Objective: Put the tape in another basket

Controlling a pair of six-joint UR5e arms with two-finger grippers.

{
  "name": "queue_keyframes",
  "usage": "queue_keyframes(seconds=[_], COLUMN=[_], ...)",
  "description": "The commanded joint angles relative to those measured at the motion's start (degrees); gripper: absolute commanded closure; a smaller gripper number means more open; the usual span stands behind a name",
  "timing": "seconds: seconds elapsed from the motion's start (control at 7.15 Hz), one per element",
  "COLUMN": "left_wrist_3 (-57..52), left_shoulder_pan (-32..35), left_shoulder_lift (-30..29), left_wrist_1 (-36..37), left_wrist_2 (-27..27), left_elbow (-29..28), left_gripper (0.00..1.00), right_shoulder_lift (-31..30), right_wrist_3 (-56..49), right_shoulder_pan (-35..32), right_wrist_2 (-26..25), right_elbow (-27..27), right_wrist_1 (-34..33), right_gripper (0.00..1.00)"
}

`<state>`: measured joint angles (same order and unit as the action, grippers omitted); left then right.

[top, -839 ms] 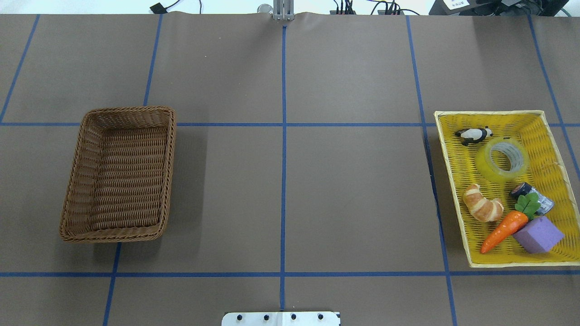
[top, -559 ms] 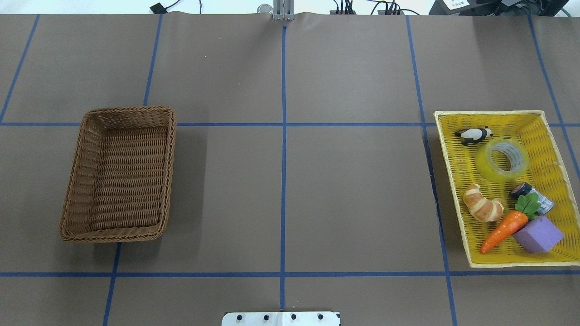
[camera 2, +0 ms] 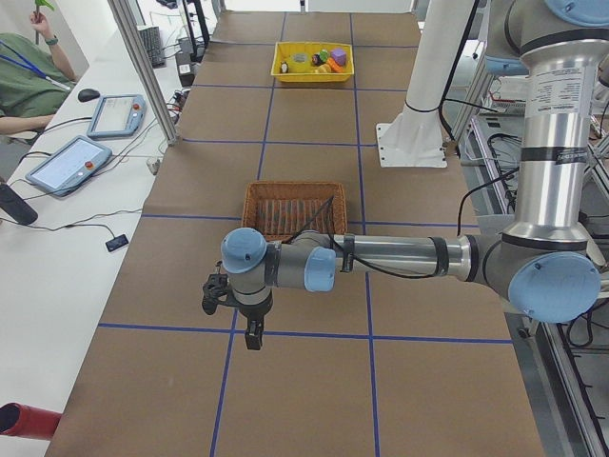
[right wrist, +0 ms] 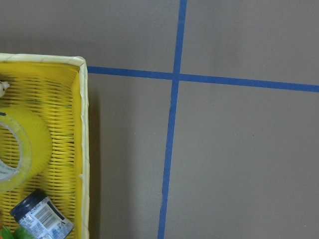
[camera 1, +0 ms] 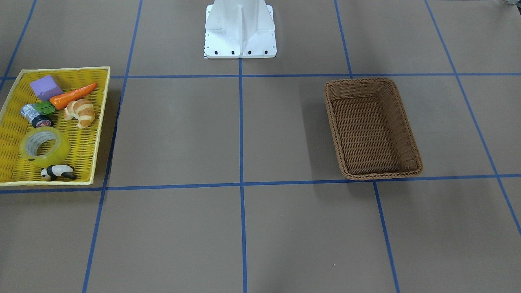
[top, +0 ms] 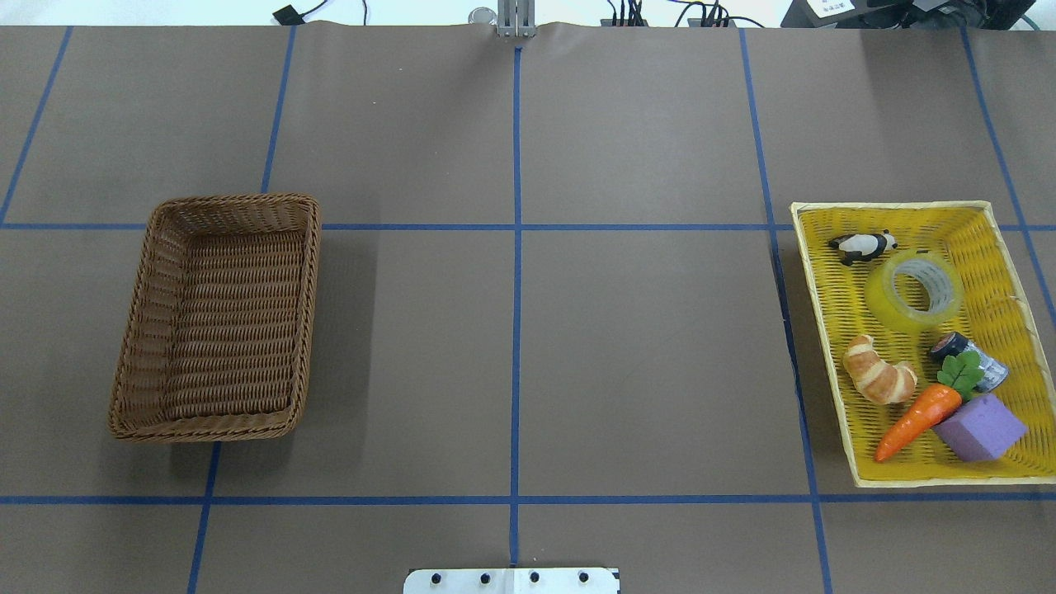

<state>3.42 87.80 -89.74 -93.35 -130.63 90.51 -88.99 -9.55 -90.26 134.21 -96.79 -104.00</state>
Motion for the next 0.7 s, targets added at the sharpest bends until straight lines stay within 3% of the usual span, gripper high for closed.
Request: queue_keyframes(seconds=[0.0, 0.28, 0.56], left_wrist_3=[-0.08, -0.08, -0.17], left_shoulder_pan=[0.00, 0.00, 0.00], left_shoulder_lift=[-0.17, -0.17, -0.17], left_wrist_1=[0.10, 0.01, -0.08], left_wrist_2=[0.02, -0.06, -0.06], left_elbow=[0.01, 0.89, 1.24], left_gripper=[0.02, 0.02, 0.02], right_shoulder_lift=[0.75, 5.12, 7.33], right_wrist_3=[0.14, 0.23, 2.40], right_shoulder_pan=[0.00, 1.92, 10.15], right_wrist_2=[-0.18, -0.79, -0.53], right_elbow=[-3.29, -5.33, -7.00], right_wrist_1=[0.11, 4.13, 4.33], right_gripper=[0.00, 0.00, 0.00])
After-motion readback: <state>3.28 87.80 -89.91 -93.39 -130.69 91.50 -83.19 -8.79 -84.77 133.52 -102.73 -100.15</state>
